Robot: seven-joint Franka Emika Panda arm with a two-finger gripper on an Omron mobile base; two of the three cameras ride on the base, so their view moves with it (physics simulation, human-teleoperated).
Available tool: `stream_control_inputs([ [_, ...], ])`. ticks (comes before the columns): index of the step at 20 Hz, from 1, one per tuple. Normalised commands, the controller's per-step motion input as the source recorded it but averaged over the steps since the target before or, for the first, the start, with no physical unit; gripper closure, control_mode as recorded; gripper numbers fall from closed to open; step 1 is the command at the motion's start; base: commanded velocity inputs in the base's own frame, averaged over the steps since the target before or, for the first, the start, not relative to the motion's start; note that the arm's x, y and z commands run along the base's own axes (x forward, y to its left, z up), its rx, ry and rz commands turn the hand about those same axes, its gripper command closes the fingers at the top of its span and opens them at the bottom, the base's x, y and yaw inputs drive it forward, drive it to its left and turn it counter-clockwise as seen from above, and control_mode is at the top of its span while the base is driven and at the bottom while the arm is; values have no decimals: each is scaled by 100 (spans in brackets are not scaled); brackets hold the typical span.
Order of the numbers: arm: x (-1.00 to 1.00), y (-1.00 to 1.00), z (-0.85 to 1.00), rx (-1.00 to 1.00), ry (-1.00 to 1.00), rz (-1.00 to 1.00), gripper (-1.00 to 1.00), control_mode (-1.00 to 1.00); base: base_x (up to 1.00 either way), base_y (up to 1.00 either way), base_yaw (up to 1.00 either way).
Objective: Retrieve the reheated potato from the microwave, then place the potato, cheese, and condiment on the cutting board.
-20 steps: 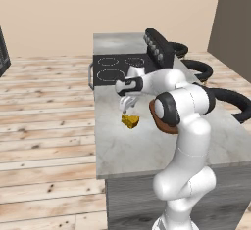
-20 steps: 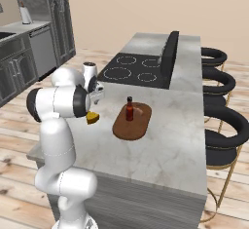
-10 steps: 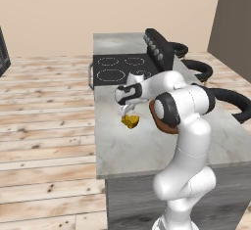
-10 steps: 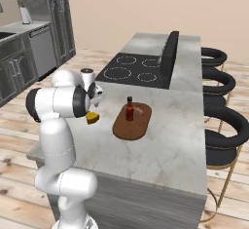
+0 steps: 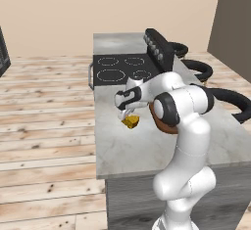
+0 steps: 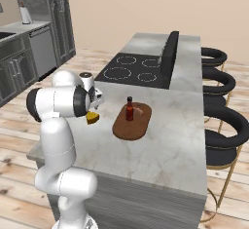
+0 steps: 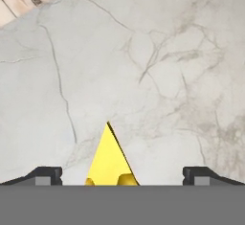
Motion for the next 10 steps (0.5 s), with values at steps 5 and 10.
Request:
stream_control_inputs([
  [5,3,1,-7,0,0,0,-100,-100,0,0,0],
  [10,3,0,-11,0,0,0,-100,-100,0,0,0],
])
